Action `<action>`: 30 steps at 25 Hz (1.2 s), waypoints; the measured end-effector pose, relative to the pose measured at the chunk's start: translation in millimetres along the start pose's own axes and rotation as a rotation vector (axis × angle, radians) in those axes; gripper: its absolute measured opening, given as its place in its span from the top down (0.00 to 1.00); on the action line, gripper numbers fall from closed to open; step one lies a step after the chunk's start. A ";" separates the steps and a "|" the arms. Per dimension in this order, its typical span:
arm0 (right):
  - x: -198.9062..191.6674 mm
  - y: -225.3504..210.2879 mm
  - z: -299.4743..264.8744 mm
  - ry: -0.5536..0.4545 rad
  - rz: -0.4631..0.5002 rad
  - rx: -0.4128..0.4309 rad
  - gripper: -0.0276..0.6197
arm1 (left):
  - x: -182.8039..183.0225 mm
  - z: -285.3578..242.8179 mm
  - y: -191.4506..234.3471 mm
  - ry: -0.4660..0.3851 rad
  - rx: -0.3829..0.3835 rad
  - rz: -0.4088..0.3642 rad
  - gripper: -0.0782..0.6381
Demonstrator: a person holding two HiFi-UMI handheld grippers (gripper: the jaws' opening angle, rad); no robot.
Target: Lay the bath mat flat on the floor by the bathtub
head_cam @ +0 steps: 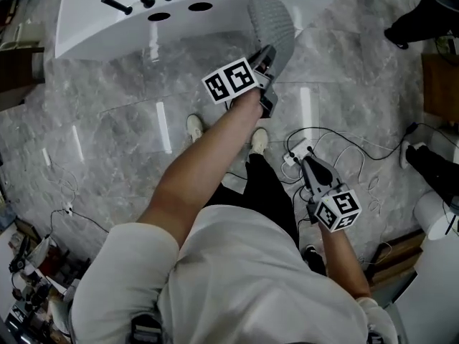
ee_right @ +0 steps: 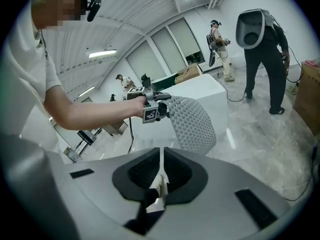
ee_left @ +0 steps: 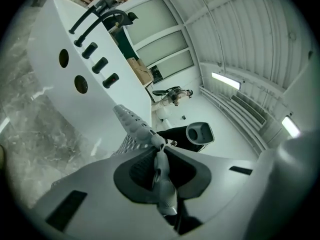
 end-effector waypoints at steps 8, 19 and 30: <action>-20.8 77.8 -68.4 0.184 0.043 0.028 0.90 | 43.7 61.9 173.5 -0.069 0.055 0.044 0.82; -29.3 191.4 -183.5 0.373 0.138 0.144 0.90 | 157.9 241.7 380.6 -0.166 0.228 -0.020 0.82; -29.1 276.0 -282.2 0.446 0.172 0.191 0.90 | 265.8 391.7 529.9 -0.185 0.479 -0.099 0.82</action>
Point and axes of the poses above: the fingertips, and each gripper's own axes: z backward along the fingers, y to its left, x out of its top, the point moved 2 cm from there along z, backward along the fingers, and after that the axes turned 15 degrees about -x, right-handed, at the moved point
